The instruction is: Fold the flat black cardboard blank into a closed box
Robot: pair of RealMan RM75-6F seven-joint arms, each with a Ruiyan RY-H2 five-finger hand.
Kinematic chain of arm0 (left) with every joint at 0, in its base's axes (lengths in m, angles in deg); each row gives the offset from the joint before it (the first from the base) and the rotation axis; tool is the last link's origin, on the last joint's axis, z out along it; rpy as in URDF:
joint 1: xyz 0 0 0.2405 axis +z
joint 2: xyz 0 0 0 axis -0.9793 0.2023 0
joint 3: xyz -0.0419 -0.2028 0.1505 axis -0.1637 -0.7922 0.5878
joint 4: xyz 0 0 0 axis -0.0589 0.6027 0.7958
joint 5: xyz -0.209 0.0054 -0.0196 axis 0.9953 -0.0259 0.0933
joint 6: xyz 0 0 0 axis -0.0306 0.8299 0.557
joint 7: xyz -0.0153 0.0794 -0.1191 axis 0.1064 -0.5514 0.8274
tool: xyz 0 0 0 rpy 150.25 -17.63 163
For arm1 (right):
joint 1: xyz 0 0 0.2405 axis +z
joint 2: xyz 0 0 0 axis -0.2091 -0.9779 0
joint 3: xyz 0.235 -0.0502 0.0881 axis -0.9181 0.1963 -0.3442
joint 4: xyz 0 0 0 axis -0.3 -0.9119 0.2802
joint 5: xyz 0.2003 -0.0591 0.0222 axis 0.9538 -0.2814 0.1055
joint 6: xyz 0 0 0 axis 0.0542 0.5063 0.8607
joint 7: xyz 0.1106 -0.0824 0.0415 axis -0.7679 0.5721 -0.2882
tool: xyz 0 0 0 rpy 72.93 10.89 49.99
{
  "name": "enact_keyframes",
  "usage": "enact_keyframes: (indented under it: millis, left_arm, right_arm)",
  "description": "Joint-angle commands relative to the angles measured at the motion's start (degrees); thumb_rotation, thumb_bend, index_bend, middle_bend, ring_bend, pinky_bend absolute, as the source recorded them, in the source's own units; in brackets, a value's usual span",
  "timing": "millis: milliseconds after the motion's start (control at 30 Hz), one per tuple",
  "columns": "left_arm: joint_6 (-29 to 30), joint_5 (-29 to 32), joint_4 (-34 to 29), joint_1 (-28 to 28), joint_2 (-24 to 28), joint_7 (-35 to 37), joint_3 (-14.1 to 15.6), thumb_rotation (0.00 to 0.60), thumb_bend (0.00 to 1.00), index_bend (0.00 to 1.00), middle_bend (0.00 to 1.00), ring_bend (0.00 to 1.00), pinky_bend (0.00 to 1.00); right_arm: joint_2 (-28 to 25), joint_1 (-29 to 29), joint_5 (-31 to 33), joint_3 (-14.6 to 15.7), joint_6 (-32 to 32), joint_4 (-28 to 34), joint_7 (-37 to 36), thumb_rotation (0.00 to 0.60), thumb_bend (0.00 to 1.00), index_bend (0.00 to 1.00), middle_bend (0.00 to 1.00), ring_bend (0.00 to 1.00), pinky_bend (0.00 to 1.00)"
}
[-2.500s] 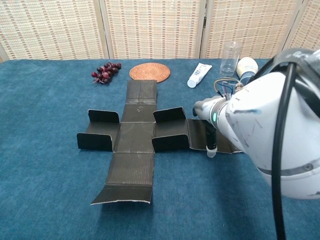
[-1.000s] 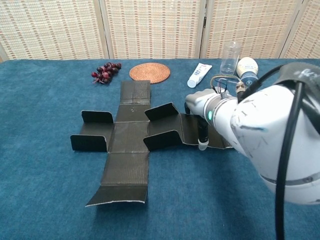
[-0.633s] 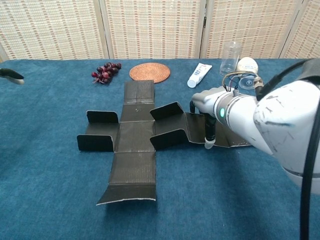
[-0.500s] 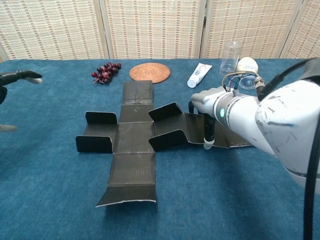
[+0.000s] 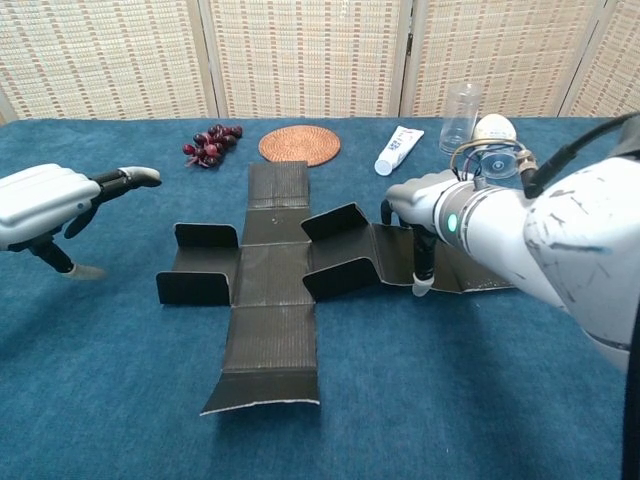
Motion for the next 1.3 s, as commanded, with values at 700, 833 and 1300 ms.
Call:
enact_keyframes:
  millis: [700,833,1300]
  left_arm:
    - [-2.36,2.97,3.28,-3.44,-5.65,2.26,0.65,0.600,0.10,0.00,0.02,0.67,0.93]
    - [-2.50,3.12,3.62,-3.79,-6.27,2.35,0.89,0.600,0.10,0.00,0.02,0.66,0.93]
    - [-3.46,4.93,1.31,-4.63,-6.93,6.75,0.50,0.600,0.10,0.00,0.01,0.66,0.93]
  right_arm:
    - [0.27,0.54,-1.45,1.00,-0.89,0.31,-2.55,0.600,0.20,0.28,0.36,0.81,0.95]
    - [0.30,0.62,-1.52,1.08,-0.91,0.38,-2.85,0.600,0.20,0.28,0.36,0.81,0.95]
    - [0.10,0.50,-2.68,1.51,-1.14,0.65,-4.41,0.600,0.20,0.28,0.36,0.81,0.95]
